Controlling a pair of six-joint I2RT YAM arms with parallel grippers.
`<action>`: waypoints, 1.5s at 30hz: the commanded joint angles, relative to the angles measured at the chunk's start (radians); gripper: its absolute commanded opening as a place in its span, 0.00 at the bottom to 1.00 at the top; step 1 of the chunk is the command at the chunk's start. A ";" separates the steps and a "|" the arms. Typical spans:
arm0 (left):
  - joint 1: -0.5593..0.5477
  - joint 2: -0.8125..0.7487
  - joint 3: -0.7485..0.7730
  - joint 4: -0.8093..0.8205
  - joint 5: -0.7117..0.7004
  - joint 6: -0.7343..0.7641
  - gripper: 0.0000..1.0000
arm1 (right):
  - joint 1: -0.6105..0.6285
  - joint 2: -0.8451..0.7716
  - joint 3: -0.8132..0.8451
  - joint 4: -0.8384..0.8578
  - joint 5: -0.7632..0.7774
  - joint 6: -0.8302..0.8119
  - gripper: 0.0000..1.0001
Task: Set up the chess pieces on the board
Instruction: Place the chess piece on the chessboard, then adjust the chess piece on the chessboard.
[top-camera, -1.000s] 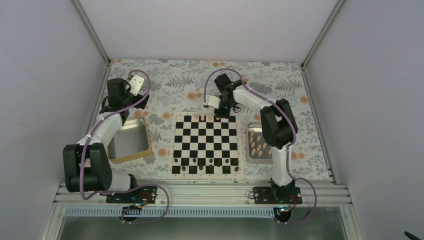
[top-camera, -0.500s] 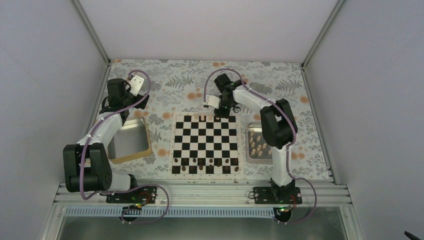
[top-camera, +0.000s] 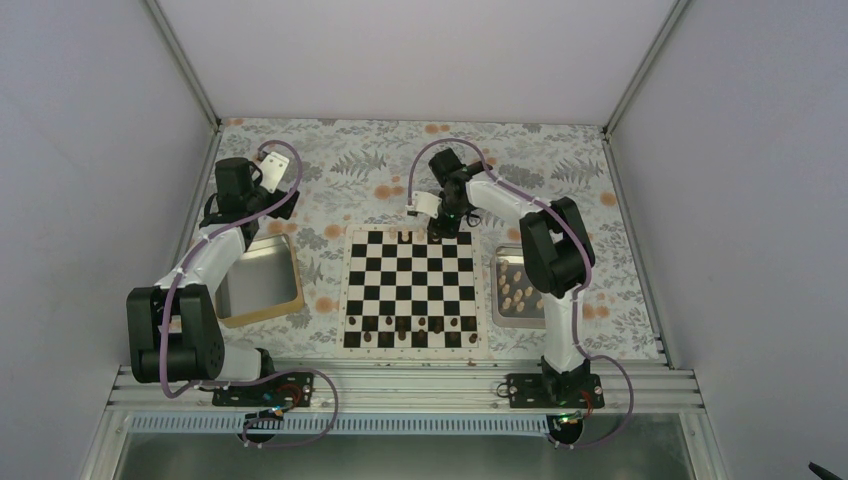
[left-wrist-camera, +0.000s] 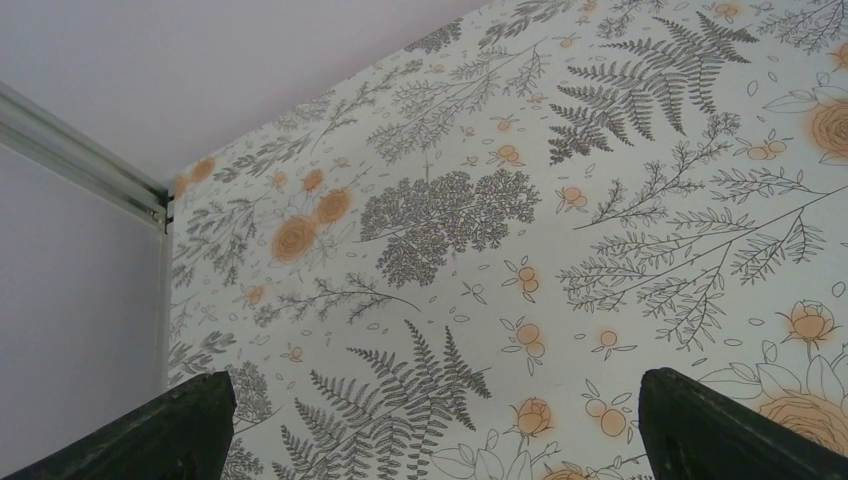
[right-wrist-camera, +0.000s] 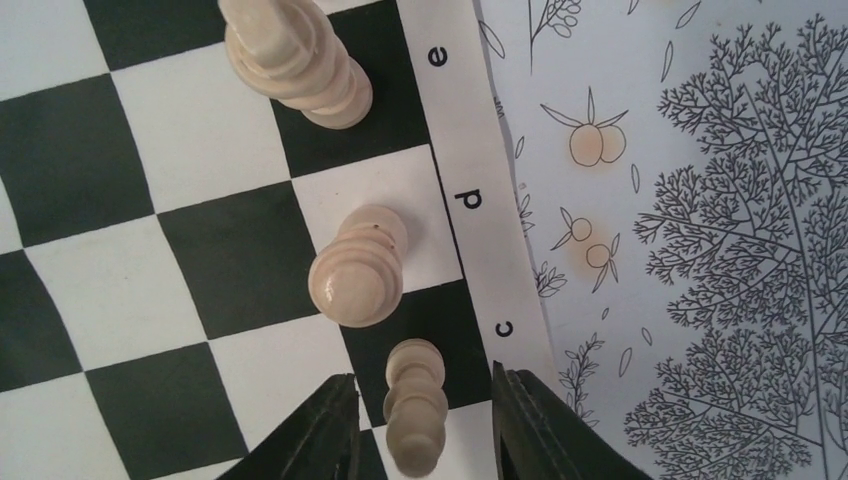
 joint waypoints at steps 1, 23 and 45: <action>0.006 0.006 -0.004 0.023 0.029 0.012 1.00 | -0.011 -0.009 -0.016 0.013 0.001 0.004 0.38; 0.006 -0.038 0.014 -0.004 0.045 0.008 1.00 | 0.197 -0.519 -0.387 -0.163 0.003 0.149 0.41; 0.006 -0.065 -0.009 0.020 -0.005 0.020 1.00 | 0.467 -0.635 -0.654 -0.033 0.040 0.217 0.40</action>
